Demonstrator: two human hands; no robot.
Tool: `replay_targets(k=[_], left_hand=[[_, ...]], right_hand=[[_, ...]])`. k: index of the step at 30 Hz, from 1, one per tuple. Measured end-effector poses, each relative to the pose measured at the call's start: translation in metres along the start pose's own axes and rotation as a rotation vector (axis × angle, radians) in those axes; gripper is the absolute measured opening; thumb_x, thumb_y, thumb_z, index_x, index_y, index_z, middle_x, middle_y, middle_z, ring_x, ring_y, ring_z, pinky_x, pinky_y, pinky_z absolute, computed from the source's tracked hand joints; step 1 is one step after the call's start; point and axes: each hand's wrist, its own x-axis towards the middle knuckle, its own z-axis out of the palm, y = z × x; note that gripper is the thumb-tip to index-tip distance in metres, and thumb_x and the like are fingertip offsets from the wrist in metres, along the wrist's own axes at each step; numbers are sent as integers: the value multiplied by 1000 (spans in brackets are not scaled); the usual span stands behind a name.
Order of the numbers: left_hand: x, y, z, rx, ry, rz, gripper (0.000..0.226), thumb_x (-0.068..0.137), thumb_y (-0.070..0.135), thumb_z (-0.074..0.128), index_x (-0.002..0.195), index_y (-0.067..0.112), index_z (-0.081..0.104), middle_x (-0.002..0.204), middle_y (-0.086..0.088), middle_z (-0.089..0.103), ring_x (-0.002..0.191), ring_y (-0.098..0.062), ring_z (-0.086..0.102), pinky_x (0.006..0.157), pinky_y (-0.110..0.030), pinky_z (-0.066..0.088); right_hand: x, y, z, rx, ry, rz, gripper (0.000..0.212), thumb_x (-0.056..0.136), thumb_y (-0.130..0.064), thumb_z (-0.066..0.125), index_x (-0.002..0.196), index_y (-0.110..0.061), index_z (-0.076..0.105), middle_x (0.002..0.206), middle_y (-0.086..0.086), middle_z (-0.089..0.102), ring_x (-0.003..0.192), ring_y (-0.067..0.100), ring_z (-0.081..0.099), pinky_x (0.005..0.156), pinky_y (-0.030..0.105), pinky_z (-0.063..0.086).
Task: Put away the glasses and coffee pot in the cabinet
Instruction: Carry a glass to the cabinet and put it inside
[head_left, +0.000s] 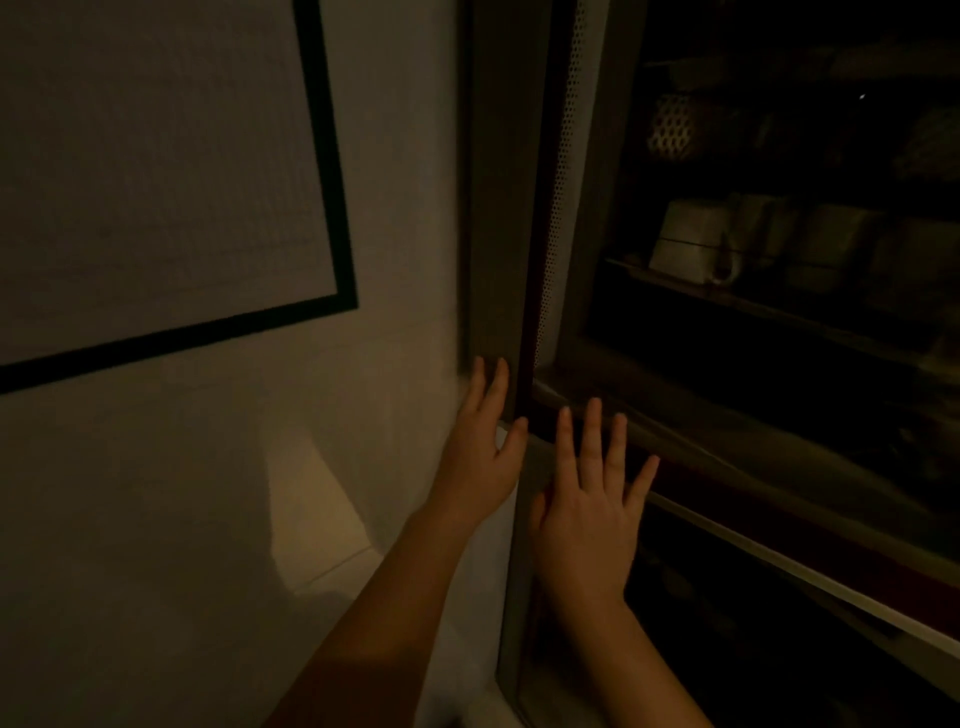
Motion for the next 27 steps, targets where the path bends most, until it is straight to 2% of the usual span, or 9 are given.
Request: replay_targets(k=[3,6,10,13,19,21,27], left_hand=[[18,-6,12,-28,-48,17,61,101,26,44,151,26,10,162,1,-1,146,-7,5,106,-3,5],[34,-10,22,-59,-106,53,64,100,31,46,149,33,5,161,3,-1,141,2,2,101,3,4],[51,-14,35,-99,-168,82,72,97,36,52,152,35,6,161,6,-1,136,4,4,107,-15,15],[61,-17,44,-125,-196,103,73,96,38,52,152,36,5,162,4,-1,137,1,7,109,-22,18],[76,-25,60,-167,-224,138,73,96,36,53,148,40,2,159,8,-3,142,-2,1,111,-22,11],[79,-27,62,-179,-219,141,74,96,34,55,148,39,3,157,11,-2,141,-2,2,111,-21,13],[85,-29,68,-194,-214,149,74,94,34,55,148,38,5,161,5,3,141,-1,3,115,-28,16]], right_hand=[[12,7,9,-50,5,48,89,76,-28,70,151,-16,23,160,10,10,148,29,1,115,58,-2],[23,9,22,-118,-6,111,90,76,-30,70,151,-17,23,161,9,7,148,29,-2,115,61,-1],[36,11,38,-172,2,173,90,75,-30,74,150,-18,26,161,8,7,148,30,-2,113,64,1],[42,15,47,-187,21,197,88,76,-30,73,150,-18,28,160,8,9,148,31,-1,113,65,2],[50,23,57,-214,35,224,82,79,-33,69,149,-18,29,160,8,9,148,31,1,112,66,3],[51,25,59,-215,30,224,79,81,-35,65,149,-18,28,160,8,8,148,31,0,112,66,4],[53,30,62,-221,7,236,81,80,-38,64,150,-19,27,160,8,9,148,31,0,112,65,4]])
